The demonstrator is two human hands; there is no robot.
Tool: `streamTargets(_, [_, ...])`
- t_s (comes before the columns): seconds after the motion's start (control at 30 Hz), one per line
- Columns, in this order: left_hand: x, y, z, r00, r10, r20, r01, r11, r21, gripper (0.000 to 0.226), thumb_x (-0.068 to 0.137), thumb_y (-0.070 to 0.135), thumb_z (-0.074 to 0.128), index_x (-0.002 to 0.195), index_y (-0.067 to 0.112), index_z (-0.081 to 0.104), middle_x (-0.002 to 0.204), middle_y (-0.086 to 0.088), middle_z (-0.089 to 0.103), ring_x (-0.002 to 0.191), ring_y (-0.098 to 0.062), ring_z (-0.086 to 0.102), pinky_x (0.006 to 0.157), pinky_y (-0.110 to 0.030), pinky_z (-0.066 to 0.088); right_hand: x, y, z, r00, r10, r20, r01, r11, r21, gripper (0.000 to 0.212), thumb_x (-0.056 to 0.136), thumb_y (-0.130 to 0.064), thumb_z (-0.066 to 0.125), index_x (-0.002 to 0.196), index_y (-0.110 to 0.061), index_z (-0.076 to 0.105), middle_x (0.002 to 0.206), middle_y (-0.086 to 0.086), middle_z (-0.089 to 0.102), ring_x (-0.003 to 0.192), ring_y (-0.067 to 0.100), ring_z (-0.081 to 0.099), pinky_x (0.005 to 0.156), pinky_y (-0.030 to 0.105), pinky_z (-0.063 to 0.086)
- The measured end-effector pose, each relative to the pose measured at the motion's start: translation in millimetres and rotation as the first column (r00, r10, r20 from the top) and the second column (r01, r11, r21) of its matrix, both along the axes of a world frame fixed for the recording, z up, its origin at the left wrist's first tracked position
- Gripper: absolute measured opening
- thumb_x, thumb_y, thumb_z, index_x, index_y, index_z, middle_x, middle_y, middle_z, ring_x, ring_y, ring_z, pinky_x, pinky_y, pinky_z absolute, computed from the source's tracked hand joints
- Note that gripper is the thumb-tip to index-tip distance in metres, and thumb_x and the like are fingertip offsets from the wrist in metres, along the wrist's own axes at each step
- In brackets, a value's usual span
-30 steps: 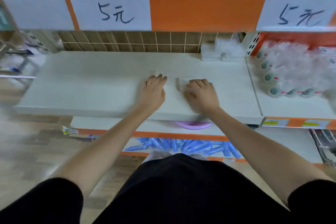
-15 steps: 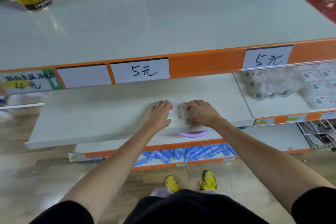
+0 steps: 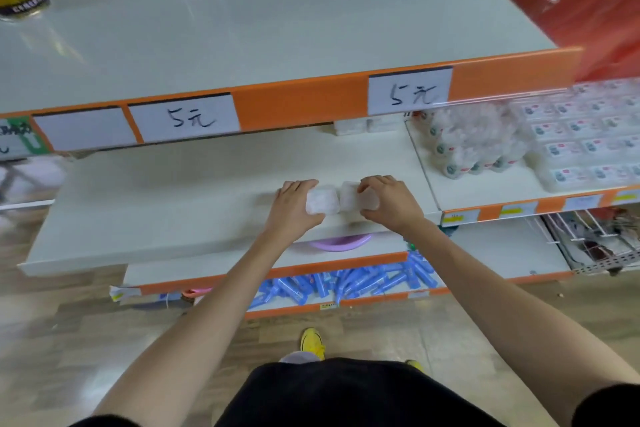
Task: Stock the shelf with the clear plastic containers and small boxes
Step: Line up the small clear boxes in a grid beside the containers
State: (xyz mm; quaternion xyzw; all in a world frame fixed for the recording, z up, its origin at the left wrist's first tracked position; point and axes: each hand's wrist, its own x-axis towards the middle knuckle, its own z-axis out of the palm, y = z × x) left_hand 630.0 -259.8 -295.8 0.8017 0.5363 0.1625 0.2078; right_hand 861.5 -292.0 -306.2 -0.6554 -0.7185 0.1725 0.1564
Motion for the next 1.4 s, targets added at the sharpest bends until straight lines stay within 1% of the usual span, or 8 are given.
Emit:
streamTargets(0.33, [149, -50, 27, 0.995, -0.077, 0.069, 0.071, 0.994, 0.083, 0.065, 0.071, 0.022, 0.079, 0.131, 0.015, 0.054, 0.126, -0.003, 0.058, 0.119, -0.024, 0.045, 0.093, -0.022, 0.025, 148, -66, 28, 0.987, -0.15, -0.064, 0.156, 0.982, 0.108, 0.044, 0.076, -0.02, 0.076, 0.117, -0.016, 0.061, 0.125, 0.003, 0.062, 0.117, 0.029, 0.051, 0.091, 0.038, 0.038])
streamTargets(0.47, [222, -66, 31, 0.989, -0.116, 0.092, 0.108, 0.99, 0.089, 0.064, 0.072, 0.023, 0.078, 0.131, 0.015, 0.055, 0.125, -0.004, 0.058, 0.119, -0.025, 0.045, 0.094, -0.024, 0.027, 215, -91, 34, 0.975, -0.202, -0.097, 0.215, 0.965, 0.15, 0.044, 0.075, -0.019, 0.076, 0.116, -0.015, 0.062, 0.123, 0.004, 0.063, 0.116, 0.031, 0.051, 0.09, 0.04, 0.04])
streamTargets(0.73, [348, -72, 46, 0.969, -0.226, 0.104, 0.217, 0.972, 0.087, 0.065, 0.071, 0.022, 0.079, 0.13, 0.014, 0.054, 0.125, -0.005, 0.056, 0.119, -0.026, 0.044, 0.095, -0.021, 0.025, 327, -121, 42, 0.931, -0.318, -0.178, 0.347, 0.923, 0.167, 0.044, 0.074, -0.016, 0.077, 0.116, -0.015, 0.062, 0.121, 0.005, 0.063, 0.116, 0.031, 0.05, 0.089, 0.034, 0.036])
streamTargets(0.8, [377, -68, 48, 0.963, -0.25, 0.104, 0.242, 0.967, 0.084, 0.066, 0.07, 0.02, 0.079, 0.131, 0.015, 0.053, 0.125, -0.005, 0.055, 0.119, -0.026, 0.043, 0.097, -0.027, 0.028, 353, -121, 43, 0.919, -0.346, -0.191, 0.378, 0.909, 0.173, 0.045, 0.073, -0.015, 0.076, 0.116, -0.016, 0.062, 0.121, 0.004, 0.063, 0.116, 0.03, 0.05, 0.091, 0.036, 0.038])
streamTargets(0.9, [421, -59, 45, 0.959, -0.27, 0.09, 0.264, 0.962, 0.073, 0.068, 0.071, 0.022, 0.078, 0.133, 0.016, 0.051, 0.127, -0.004, 0.054, 0.121, -0.025, 0.041, 0.097, -0.026, 0.026, 395, -117, 42, 0.901, -0.386, -0.2, 0.419, 0.893, 0.164, 0.045, 0.074, -0.014, 0.076, 0.117, -0.015, 0.062, 0.123, 0.005, 0.062, 0.116, 0.03, 0.049, 0.093, 0.039, 0.04])
streamTargets(1.03, [480, -38, 34, 0.951, -0.292, 0.102, 0.287, 0.956, 0.062, 0.07, 0.072, 0.025, 0.079, 0.135, 0.016, 0.05, 0.129, -0.005, 0.053, 0.123, -0.026, 0.039, 0.099, -0.031, 0.027, 457, -106, 36, 0.894, -0.417, -0.165, 0.44, 0.885, 0.151, 0.047, 0.074, -0.016, 0.076, 0.119, -0.016, 0.061, 0.125, 0.004, 0.061, 0.118, 0.029, 0.049, 0.093, 0.036, 0.037])
streamTargets(1.2, [551, -10, 25, 0.952, -0.268, 0.151, 0.263, 0.963, 0.05, 0.068, 0.072, 0.023, 0.079, 0.134, 0.017, 0.051, 0.13, -0.003, 0.054, 0.125, -0.026, 0.04, 0.099, -0.024, 0.022, 535, -81, 36, 0.885, -0.448, -0.128, 0.464, 0.875, 0.143, 0.047, 0.075, -0.016, 0.077, 0.119, -0.014, 0.061, 0.125, 0.004, 0.061, 0.116, 0.03, 0.051, 0.096, 0.038, 0.039])
streamTargets(1.4, [611, 12, 16, 0.96, -0.236, 0.153, 0.237, 0.971, 0.012, 0.068, 0.075, 0.025, 0.077, 0.136, 0.017, 0.049, 0.132, -0.003, 0.051, 0.125, -0.026, 0.037, 0.1, -0.029, 0.023, 602, -36, 31, 0.905, -0.416, -0.09, 0.423, 0.901, 0.097, 0.048, 0.076, -0.023, 0.082, 0.119, -0.014, 0.061, 0.126, 0.004, 0.06, 0.116, 0.029, 0.051, 0.095, 0.039, 0.042])
